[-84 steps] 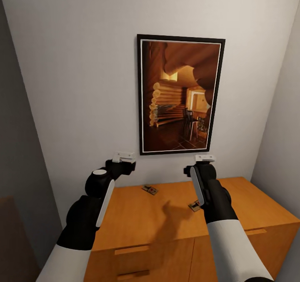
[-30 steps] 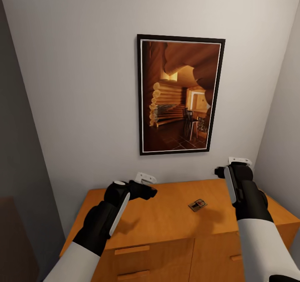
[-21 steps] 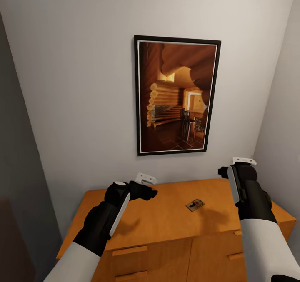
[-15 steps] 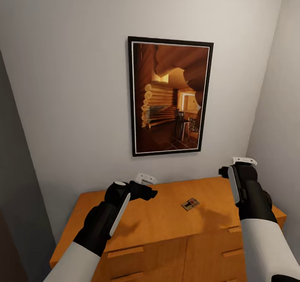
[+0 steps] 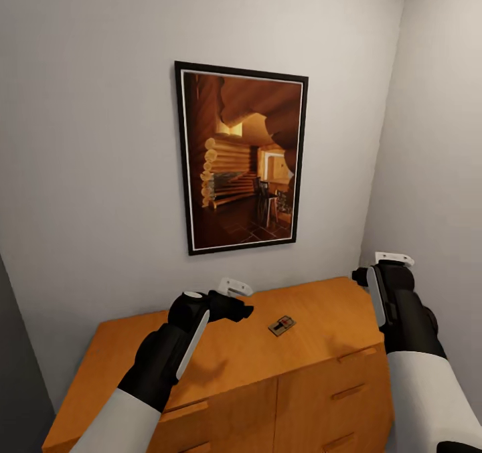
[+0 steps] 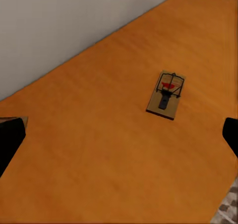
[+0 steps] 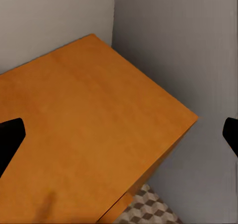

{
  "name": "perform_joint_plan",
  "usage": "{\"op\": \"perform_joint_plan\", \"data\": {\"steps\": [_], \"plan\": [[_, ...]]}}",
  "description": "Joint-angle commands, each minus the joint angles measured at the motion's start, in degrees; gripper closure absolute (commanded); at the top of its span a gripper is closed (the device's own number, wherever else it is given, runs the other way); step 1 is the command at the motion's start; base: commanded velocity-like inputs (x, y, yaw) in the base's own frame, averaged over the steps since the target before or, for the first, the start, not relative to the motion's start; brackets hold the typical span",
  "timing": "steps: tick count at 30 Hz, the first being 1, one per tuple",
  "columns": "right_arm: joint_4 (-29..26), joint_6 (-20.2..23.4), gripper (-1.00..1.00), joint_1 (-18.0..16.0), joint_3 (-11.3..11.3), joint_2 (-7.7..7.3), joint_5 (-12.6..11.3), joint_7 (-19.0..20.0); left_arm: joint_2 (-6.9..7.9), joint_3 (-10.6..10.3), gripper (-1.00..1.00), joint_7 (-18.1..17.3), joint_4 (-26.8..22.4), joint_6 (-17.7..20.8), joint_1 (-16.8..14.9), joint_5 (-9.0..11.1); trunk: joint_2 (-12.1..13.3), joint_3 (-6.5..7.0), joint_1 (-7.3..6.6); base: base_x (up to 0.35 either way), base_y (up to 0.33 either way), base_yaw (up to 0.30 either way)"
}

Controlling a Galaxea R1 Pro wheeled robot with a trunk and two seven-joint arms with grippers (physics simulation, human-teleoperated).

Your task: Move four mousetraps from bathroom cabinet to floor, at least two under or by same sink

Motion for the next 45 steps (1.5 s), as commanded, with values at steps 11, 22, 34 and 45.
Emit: {"op": "perform_joint_plan", "data": {"steps": [11, 22, 34, 45], "plan": [[-0.04, 0.33, -1.0, -0.06, 0.16, 0.17, -0.03, 0.23, -0.01, -0.26, -1.0, -0.84, 0.03, 0.45, -0.05, -0.29, -0.07, 0.05, 0.01, 0.0, 0.0, -0.066], [-0.04, 0.33, -1.0, -0.06, 2.15, 0.36, -0.31, 0.47, -0.01, -0.31, -1.0, -0.97, 2.42, 0.57, -1.13, -0.26, -0.07, 0.07, 0.01, 0.0, 0.0, -0.007], [-0.04, 0.33, -1.0, -0.06, 3.22, 0.54, -0.38, 0.57, -0.01, -0.32, -1.0, -0.91, 5.06, 0.51, -3.54, -0.26, -0.07, 0.26, 0.01, 0.0, 0.0, -0.087], [-0.04, 0.33, -1.0, -0.06, 3.31, 0.62, -0.45, 0.61, -0.01, -0.32, -1.0, -0.9, 5.83, 0.42, -4.01, -0.11, -0.07, 0.62, 0.01, 0.0, 0.0, -0.197]]}}
